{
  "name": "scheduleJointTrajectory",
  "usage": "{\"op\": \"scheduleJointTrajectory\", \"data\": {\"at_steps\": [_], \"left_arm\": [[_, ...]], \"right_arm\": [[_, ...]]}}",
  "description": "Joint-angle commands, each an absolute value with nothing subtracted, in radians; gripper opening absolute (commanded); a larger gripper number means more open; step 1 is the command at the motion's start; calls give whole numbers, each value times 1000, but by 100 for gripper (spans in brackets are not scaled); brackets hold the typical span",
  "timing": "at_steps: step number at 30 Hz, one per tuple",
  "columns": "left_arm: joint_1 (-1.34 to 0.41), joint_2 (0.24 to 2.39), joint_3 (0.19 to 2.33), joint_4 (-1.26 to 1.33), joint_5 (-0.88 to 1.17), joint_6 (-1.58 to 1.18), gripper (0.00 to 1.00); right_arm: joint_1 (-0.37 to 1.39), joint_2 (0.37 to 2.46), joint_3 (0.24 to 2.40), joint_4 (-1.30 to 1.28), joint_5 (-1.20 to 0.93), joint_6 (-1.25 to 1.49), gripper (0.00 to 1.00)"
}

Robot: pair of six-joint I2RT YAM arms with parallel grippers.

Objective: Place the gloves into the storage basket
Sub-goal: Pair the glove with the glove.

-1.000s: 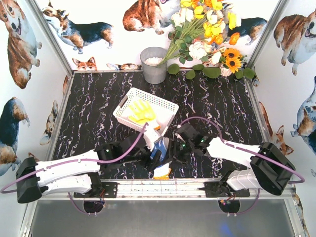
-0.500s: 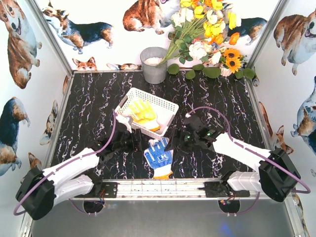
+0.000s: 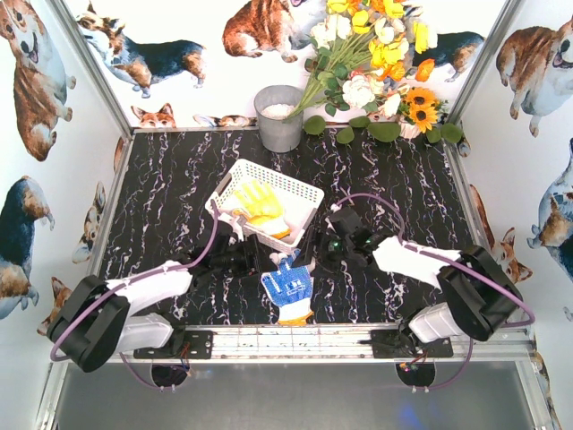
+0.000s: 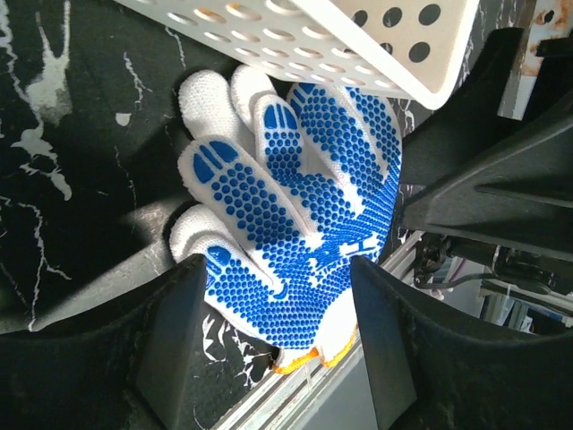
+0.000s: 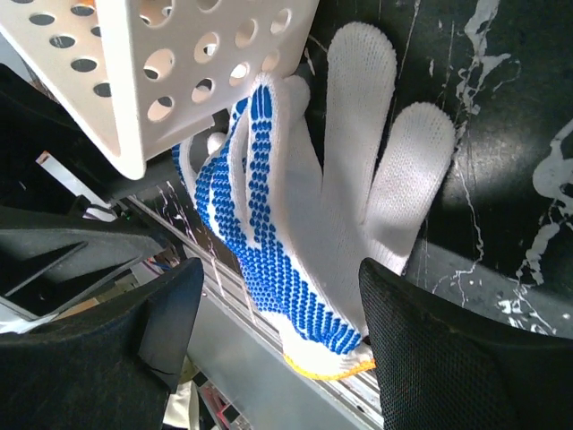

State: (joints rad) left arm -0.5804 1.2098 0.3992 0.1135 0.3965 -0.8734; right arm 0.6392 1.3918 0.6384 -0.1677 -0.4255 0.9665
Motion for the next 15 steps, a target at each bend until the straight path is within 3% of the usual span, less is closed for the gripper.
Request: {"op": "scheduleJointTrajectory", "data": {"at_steps": [1, 15], "left_arm": [[-567, 1232, 395, 214, 449, -887, 58], [-566, 1372, 388, 376, 511, -916, 39]], "right_arm": [[637, 1412, 609, -37, -471, 969, 72], [726, 1371, 530, -40, -528, 1035, 67]]}}
